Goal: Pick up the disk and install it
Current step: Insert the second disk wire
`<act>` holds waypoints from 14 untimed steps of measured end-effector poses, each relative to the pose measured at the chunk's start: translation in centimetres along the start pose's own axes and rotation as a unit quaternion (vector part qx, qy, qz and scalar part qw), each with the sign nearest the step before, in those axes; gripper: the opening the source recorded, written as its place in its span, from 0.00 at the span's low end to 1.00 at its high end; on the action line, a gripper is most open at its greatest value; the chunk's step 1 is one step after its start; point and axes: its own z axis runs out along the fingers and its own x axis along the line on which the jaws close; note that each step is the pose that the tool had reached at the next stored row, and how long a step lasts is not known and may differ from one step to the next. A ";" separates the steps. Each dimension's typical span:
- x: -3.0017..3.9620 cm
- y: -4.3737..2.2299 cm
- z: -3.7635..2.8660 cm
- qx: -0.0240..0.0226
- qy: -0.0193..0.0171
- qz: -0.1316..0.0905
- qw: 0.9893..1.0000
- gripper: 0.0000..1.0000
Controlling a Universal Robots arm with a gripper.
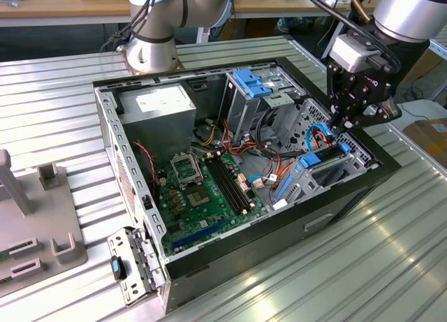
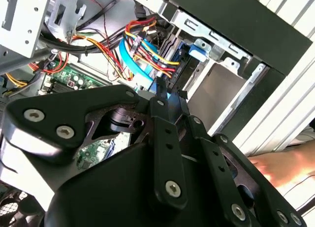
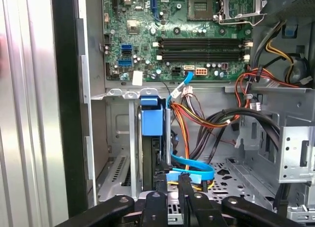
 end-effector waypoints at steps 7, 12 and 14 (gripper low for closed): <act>0.09 -0.17 0.04 -0.011 0.002 0.002 1.000 0.24; 0.13 -1.04 0.48 -0.038 0.005 0.001 0.999 0.24; 0.13 -1.04 0.51 -0.038 0.006 0.001 0.999 0.24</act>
